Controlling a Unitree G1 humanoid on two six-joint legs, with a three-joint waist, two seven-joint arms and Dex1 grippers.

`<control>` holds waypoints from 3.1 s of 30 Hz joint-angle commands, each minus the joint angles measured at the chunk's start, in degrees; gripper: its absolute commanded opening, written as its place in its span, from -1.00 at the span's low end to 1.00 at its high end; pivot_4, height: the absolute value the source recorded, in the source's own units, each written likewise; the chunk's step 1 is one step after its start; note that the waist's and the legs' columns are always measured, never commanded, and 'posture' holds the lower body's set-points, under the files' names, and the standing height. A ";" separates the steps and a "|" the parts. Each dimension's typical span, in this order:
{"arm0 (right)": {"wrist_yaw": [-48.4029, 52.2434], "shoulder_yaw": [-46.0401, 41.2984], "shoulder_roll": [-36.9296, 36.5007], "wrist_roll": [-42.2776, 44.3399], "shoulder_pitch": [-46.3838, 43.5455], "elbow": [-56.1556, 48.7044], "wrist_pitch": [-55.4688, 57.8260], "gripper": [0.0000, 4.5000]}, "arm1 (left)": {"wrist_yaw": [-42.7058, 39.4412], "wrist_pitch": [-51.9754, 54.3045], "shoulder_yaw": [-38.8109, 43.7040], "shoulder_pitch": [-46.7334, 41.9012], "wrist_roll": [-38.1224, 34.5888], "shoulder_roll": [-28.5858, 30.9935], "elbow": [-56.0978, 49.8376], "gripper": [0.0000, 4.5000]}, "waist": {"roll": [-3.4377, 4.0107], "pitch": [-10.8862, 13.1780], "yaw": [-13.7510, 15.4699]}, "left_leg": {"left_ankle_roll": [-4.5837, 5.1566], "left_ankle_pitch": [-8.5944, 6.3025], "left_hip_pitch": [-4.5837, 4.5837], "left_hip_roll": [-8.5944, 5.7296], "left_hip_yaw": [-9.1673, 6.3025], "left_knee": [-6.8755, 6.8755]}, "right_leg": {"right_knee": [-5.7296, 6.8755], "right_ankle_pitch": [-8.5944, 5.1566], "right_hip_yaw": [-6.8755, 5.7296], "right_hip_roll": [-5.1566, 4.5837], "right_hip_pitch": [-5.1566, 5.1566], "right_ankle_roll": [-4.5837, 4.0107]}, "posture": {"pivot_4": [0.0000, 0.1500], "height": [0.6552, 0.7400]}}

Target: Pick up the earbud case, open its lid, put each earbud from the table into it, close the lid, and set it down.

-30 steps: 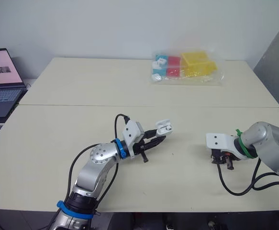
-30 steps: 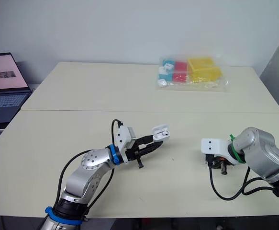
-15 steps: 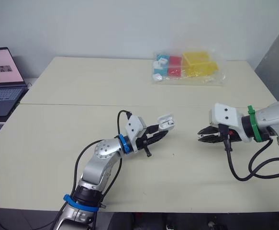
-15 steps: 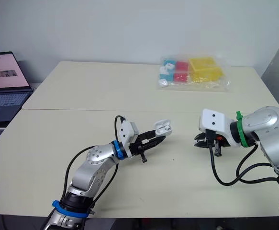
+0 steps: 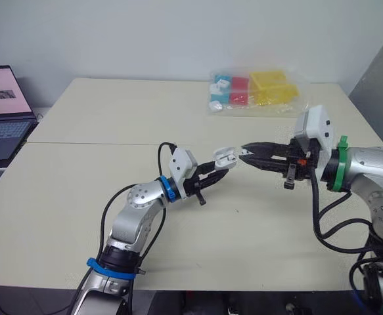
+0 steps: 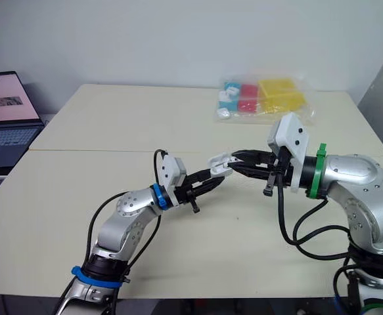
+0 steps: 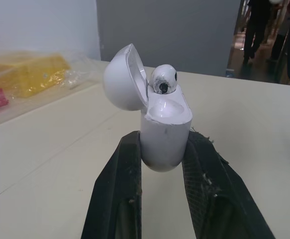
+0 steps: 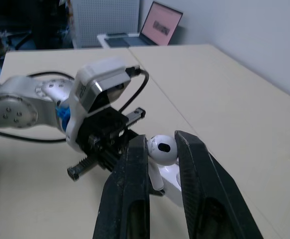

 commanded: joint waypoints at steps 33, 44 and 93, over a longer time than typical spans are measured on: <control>-18.66 18.23 17.97 -20.03 11.99 12.83 -41.88 -0.81 | -0.54 4.74 1.32 -2.57 -3.85 1.74 -4.20 -0.66 | 0.00 0.00 -0.20 | 0.00 0.00 0.04 0.01 -0.01 0.00 | 0.03 0.00 0.05 0.03 -0.02 0.00 | 1.00 0.87; -18.53 18.76 18.01 -20.30 14.03 13.79 -43.04 -0.81 | -0.30 5.43 1.55 -2.31 -4.04 1.90 -4.78 -0.66 | 0.00 0.00 -0.19 | 0.00 0.00 0.04 0.02 -0.01 -0.01 | 0.04 0.00 0.03 0.03 -0.02 0.00 | 1.00 0.87; -15.83 5.66 3.10 1.24 8.38 -3.33 -19.61 1.00 | -0.43 3.74 1.55 -0.71 -3.15 2.16 -4.15 -0.66 | 0.00 0.00 -0.14 | 0.00 0.00 0.04 0.01 -0.04 -0.02 | -0.02 0.00 0.01 0.01 -0.01 0.00 | 1.00 0.87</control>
